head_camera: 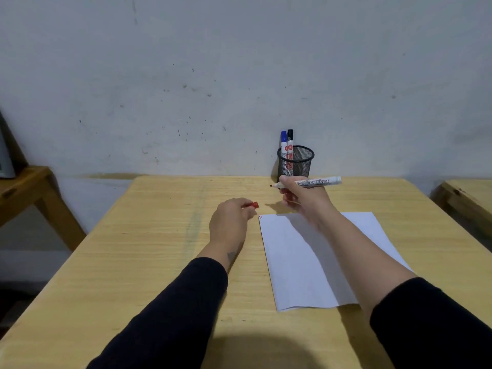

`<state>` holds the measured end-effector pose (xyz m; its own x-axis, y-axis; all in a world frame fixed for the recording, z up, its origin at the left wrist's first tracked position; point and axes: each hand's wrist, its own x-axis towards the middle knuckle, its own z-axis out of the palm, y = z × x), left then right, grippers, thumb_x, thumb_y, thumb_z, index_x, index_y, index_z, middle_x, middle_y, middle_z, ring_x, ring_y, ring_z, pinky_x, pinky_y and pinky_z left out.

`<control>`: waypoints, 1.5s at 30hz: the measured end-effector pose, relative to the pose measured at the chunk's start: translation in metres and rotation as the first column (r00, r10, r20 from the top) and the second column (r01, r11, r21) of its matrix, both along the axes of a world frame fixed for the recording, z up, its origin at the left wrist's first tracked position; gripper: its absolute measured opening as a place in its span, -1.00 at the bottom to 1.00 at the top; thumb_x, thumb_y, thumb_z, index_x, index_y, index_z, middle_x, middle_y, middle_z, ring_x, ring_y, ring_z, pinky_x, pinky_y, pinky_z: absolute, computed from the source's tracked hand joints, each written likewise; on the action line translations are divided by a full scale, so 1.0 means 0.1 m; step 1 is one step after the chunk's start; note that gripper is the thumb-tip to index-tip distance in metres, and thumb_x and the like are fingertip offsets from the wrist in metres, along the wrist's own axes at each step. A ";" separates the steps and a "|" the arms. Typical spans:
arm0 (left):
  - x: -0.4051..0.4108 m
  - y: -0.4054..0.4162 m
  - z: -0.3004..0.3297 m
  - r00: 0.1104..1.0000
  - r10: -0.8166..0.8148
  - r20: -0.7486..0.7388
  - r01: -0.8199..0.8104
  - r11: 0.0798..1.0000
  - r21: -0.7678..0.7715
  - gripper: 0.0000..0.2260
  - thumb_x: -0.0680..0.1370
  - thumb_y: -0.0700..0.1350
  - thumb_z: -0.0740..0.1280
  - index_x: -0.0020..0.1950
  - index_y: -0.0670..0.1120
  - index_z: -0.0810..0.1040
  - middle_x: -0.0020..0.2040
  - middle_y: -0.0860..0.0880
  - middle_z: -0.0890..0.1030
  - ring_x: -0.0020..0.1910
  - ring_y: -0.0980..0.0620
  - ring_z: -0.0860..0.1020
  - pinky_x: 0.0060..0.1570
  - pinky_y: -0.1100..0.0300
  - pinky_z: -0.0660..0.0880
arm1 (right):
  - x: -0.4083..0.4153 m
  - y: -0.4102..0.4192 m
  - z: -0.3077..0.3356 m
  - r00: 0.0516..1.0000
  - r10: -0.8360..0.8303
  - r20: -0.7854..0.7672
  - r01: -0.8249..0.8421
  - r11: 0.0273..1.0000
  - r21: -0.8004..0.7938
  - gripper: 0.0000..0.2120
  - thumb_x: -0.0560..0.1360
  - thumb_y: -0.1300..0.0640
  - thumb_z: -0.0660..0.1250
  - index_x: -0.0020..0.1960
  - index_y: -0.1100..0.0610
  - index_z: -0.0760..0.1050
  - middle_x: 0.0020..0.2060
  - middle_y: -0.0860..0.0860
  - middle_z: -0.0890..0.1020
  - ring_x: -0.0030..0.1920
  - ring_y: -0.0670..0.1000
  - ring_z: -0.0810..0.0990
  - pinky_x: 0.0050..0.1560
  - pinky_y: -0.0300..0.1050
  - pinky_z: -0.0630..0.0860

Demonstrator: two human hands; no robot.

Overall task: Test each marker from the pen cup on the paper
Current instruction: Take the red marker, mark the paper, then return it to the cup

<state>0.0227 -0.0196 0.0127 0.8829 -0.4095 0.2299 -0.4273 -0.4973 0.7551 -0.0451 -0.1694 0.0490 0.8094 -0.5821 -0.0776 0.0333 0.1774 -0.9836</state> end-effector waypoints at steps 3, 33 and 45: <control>0.02 -0.11 0.23 0.996 -0.077 -0.052 0.062 0.968 -0.242 -0.85 0.56 -0.17 0.32 0.07 -0.07 0.66 -0.09 0.07 0.64 -0.14 0.21 0.55 -0.24 0.57 0.39 | -0.04 -0.11 0.20 0.996 -0.045 0.071 0.043 0.999 0.025 -0.79 0.43 0.18 0.46 -0.02 0.29 0.61 -0.20 0.15 0.63 -0.28 -0.02 0.59 -0.12 -0.17 0.65; -0.07 -0.47 0.62 0.978 -0.197 0.071 0.209 0.947 -0.242 -0.90 0.52 -0.17 0.37 -0.05 -0.08 0.69 -0.22 0.05 0.65 -0.17 0.09 0.58 -0.13 0.31 0.45 | -0.24 -0.10 0.49 0.999 -0.039 -0.007 0.038 0.993 -0.113 -0.86 0.38 0.22 0.51 -0.17 0.27 0.59 -0.27 0.15 0.63 -0.30 0.06 0.63 -0.01 -0.02 0.65; 0.19 -0.69 1.00 0.965 -0.199 0.170 0.233 0.949 -0.212 -0.66 0.53 -0.13 0.37 0.29 -0.12 0.52 0.00 -0.05 0.64 0.05 -0.02 0.58 0.15 0.01 0.50 | 0.01 -0.40 0.68 0.922 -0.382 0.065 0.075 0.012 -0.997 -0.81 0.52 0.17 0.28 0.06 0.05 0.63 -0.02 0.04 0.65 0.05 0.15 0.48 -0.11 -0.04 0.38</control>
<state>0.0413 -0.0883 0.1129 0.7293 -0.5082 0.4580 -0.6180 -0.2022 0.7597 -0.0437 -0.2097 0.1172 0.6729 -0.3882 0.6297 -0.3304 -0.9193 -0.2137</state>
